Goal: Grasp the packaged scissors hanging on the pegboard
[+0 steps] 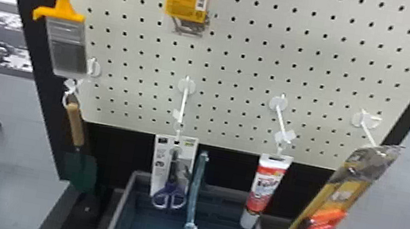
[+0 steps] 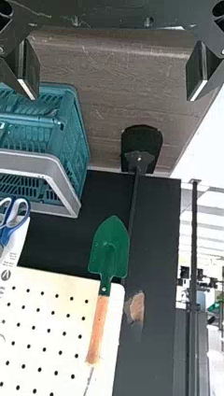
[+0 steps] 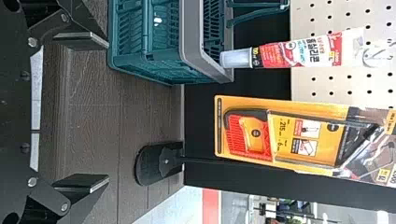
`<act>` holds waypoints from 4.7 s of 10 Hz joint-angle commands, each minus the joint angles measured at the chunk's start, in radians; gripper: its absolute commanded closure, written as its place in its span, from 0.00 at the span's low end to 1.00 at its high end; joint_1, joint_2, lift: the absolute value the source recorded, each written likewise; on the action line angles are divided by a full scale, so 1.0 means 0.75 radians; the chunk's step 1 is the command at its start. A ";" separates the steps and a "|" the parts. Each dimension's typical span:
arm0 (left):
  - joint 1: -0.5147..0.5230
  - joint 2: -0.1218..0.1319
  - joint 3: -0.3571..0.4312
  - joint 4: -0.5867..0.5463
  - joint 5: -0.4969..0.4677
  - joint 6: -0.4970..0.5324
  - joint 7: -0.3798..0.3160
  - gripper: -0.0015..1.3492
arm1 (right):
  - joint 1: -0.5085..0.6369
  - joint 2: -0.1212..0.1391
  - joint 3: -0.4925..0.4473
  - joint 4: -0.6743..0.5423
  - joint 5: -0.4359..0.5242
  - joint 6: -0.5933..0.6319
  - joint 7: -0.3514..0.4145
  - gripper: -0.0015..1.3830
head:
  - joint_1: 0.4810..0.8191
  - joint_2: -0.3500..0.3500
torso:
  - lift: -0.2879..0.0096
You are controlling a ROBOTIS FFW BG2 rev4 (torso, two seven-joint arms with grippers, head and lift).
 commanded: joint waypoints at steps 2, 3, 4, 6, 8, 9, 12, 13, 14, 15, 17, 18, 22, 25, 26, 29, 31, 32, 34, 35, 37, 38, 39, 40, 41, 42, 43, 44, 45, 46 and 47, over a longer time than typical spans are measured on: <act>-0.070 0.007 0.023 0.000 -0.003 0.067 -0.071 0.09 | 0.003 0.006 0.000 0.012 0.000 -0.001 0.002 0.20 | 0.20 0.50 | 0.63; -0.115 0.007 0.037 0.000 -0.019 0.110 -0.125 0.09 | 0.003 0.006 0.004 0.012 -0.002 0.002 0.002 0.20 | 0.20 0.50 | 0.63; -0.153 0.007 0.051 0.000 -0.036 0.145 -0.170 0.09 | 0.000 0.008 0.006 0.015 0.000 0.002 0.004 0.20 | 0.20 0.50 | 0.63; -0.227 0.007 0.068 0.000 -0.042 0.194 -0.251 0.09 | 0.003 0.008 0.008 0.018 0.000 0.002 0.004 0.20 | 0.20 0.50 | 0.63; -0.310 0.007 0.072 0.000 -0.052 0.261 -0.333 0.09 | 0.003 0.008 0.008 0.025 0.000 0.002 0.004 0.20 | 0.20 0.50 | 0.63; -0.356 0.007 0.072 0.000 -0.067 0.284 -0.378 0.09 | 0.000 0.008 0.008 0.025 0.000 0.002 0.004 0.20 | 0.20 0.50 | 0.63; -0.473 0.009 0.076 0.000 -0.097 0.364 -0.464 0.09 | -0.003 0.008 0.008 0.031 0.000 0.002 0.004 0.20 | 0.20 0.50 | 0.63; -0.513 0.009 0.076 0.000 -0.097 0.394 -0.505 0.09 | -0.006 0.010 0.008 0.035 0.002 0.002 0.004 0.20 | 0.20 0.50 | 0.63; -0.553 0.009 0.076 0.000 -0.101 0.429 -0.546 0.09 | -0.006 0.010 0.008 0.038 0.002 0.002 0.004 0.20 | 0.20 0.50 | 0.63; -0.596 0.011 0.074 0.000 -0.122 0.464 -0.583 0.09 | -0.009 0.010 0.008 0.041 0.002 0.002 0.006 0.20 | 0.20 0.50 | 0.63; -0.688 0.013 0.078 0.003 -0.175 0.523 -0.644 0.09 | -0.009 0.010 0.010 0.044 0.004 0.006 0.008 0.20 | 0.20 0.50 | 0.63; -0.722 0.017 0.080 0.010 -0.189 0.537 -0.665 0.09 | -0.014 0.010 0.012 0.048 0.004 0.006 0.010 0.20 | 0.20 0.50 | 0.63; -0.940 0.084 0.031 0.092 -0.197 0.642 -0.757 0.09 | -0.026 0.012 0.014 0.058 0.004 0.008 0.024 0.20 | 0.20 0.50 | 0.63; -1.023 0.109 -0.010 0.121 -0.134 0.693 -0.798 0.09 | -0.031 0.018 0.016 0.067 0.004 0.008 0.037 0.20 | 0.20 0.50 | 0.63; -1.040 0.111 -0.024 0.137 -0.107 0.693 -0.804 0.09 | -0.034 0.020 0.014 0.067 0.004 0.008 0.039 0.20 | 0.20 0.50 | 0.63; -1.103 0.107 -0.075 0.229 -0.009 0.709 -0.830 0.09 | -0.037 0.020 0.014 0.077 0.004 0.008 0.045 0.20 | 0.20 0.50 | 0.63; -1.152 0.117 -0.106 0.265 0.026 0.730 -0.859 0.09 | -0.043 0.020 0.016 0.077 0.004 0.008 0.047 0.20 | 0.20 0.50 | 0.63; -1.178 0.125 -0.120 0.275 0.034 0.748 -0.881 0.09 | -0.043 0.020 0.014 0.080 0.004 0.008 0.049 0.20 | 0.20 0.50 | 0.63; -1.221 0.146 -0.155 0.281 0.064 0.762 -0.906 0.09 | -0.043 0.020 0.014 0.087 0.000 0.008 0.051 0.20 | 0.20 0.50 | 0.63; -1.232 0.150 -0.167 0.278 0.081 0.773 -0.920 0.09 | -0.046 0.020 0.016 0.087 0.000 0.008 0.051 0.20 | 0.20 0.50 | 0.63; -1.249 0.152 -0.200 0.275 0.095 0.764 -0.937 0.09 | -0.043 0.020 0.014 0.090 -0.002 0.008 0.053 0.20 | 0.20 0.50 | 0.63; -1.249 0.156 -0.208 0.275 0.087 0.766 -0.939 0.10 | -0.049 0.020 0.014 0.090 -0.002 0.008 0.053 0.20 | 0.20 0.50 | 0.63; -1.249 0.156 -0.212 0.272 0.085 0.766 -0.939 0.21 | -0.046 0.020 0.014 0.090 -0.002 0.008 0.053 0.20 | 0.20 0.50 | 0.63; -1.249 0.154 -0.217 0.265 0.083 0.766 -0.939 0.56 | -0.046 0.020 0.014 0.094 -0.002 0.008 0.055 0.20 | 0.20 0.50 | 0.63; -1.246 0.154 -0.219 0.262 0.083 0.773 -0.939 0.73 | -0.046 0.020 0.014 0.097 -0.002 0.008 0.055 0.20 | 0.20 0.50 | 0.63; -1.246 0.154 -0.223 0.262 0.071 0.766 -0.939 0.76 | -0.046 0.022 0.014 0.097 -0.002 0.008 0.055 0.20 | 0.20 0.50 | 0.63; -1.244 0.156 -0.231 0.262 0.060 0.732 -0.935 0.84 | -0.046 0.022 0.016 0.097 -0.002 0.008 0.055 0.20 | 0.20 0.50 | 0.63; -1.238 0.156 -0.237 0.262 0.064 0.703 -0.922 0.88 | -0.046 0.022 0.016 0.097 -0.002 0.008 0.055 0.20 | 0.20 0.50 | 0.63; -1.235 0.156 -0.239 0.262 0.064 0.693 -0.920 0.88 | -0.046 0.025 0.014 0.097 -0.002 0.008 0.055 0.20 | 0.20 0.50 | 0.63; -1.232 0.156 -0.241 0.262 0.066 0.681 -0.916 0.88 | -0.046 0.025 0.014 0.097 -0.002 0.008 0.055 0.20 | 0.20 0.50 | 0.63; -1.232 0.156 -0.241 0.262 0.066 0.672 -0.916 0.88 | -0.043 0.025 0.014 0.100 -0.002 0.008 0.055 0.20 | 0.20 0.50 | 0.63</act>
